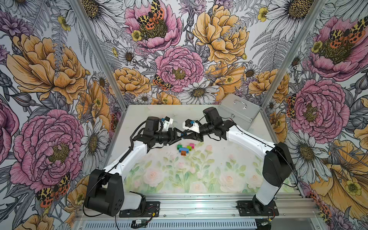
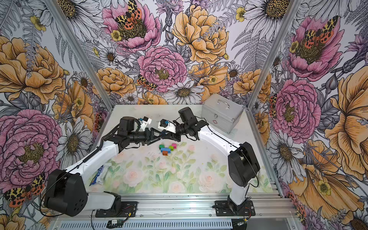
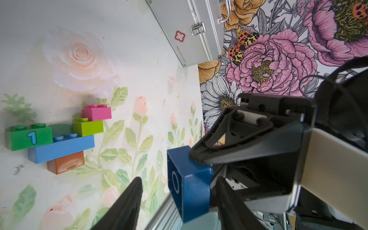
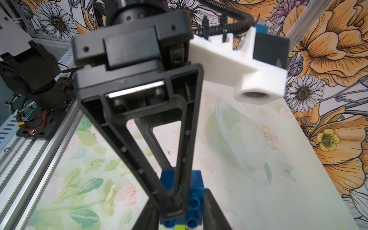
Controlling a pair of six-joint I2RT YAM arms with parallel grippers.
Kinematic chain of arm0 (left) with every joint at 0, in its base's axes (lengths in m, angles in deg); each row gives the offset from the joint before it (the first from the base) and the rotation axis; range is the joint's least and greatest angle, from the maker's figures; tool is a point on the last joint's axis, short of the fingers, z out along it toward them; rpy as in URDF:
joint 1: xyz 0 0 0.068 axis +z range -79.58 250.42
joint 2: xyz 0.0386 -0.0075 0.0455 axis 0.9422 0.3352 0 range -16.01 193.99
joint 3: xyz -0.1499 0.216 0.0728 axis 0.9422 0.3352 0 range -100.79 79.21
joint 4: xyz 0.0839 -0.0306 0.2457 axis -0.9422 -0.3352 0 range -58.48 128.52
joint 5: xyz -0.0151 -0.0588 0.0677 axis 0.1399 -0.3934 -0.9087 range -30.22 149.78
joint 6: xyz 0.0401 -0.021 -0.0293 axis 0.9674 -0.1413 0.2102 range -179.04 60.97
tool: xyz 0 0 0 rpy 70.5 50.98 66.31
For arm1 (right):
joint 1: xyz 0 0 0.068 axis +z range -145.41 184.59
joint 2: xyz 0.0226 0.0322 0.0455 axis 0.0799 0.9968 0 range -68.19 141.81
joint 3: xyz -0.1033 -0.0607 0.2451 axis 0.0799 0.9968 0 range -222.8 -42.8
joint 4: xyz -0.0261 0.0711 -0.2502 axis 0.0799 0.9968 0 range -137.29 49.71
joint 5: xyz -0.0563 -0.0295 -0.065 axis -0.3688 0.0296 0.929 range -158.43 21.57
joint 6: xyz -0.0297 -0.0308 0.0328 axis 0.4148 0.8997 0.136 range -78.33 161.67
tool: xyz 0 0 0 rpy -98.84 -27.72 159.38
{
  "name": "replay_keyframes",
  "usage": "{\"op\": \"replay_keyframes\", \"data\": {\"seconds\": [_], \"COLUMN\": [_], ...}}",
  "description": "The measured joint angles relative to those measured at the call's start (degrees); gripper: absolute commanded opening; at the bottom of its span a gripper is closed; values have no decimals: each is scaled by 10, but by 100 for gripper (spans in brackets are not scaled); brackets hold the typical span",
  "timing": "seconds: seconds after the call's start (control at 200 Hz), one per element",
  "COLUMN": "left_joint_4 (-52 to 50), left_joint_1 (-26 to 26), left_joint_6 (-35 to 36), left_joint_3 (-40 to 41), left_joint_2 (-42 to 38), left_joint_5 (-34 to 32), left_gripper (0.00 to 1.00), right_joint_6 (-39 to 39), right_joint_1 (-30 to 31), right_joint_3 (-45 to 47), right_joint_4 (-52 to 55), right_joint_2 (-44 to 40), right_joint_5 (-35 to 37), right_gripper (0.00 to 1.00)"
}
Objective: Assemble the letter v with lego
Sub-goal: Pick up the lego brick from the center of the board.
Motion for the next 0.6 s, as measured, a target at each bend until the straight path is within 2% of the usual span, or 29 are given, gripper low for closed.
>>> {"op": "replay_keyframes", "data": {"seconds": [0.105, 0.33, 0.55, 0.6], "left_joint_4": [-3, -17, -22, -26], "left_joint_1": [-3, -23, -35, -36], "left_joint_6": [6, 18, 17, 17], "left_joint_3": [1, 0, -1, -2], "left_joint_2": [9, 28, 44, 44], "left_joint_5": [-6, -33, -50, -55], "left_gripper": [49, 44, 27, 23], "right_joint_6": [13, 29, 35, 38], "right_joint_1": [0, 6, 19, 22], "right_joint_3": [-1, -2, -2, -2], "right_joint_4": [15, 42, 58, 59], "right_joint_2": [5, 17, 28, 29], "right_joint_5": [1, 22, 55, 63], "right_gripper": [0, 0, 0, 3]}}
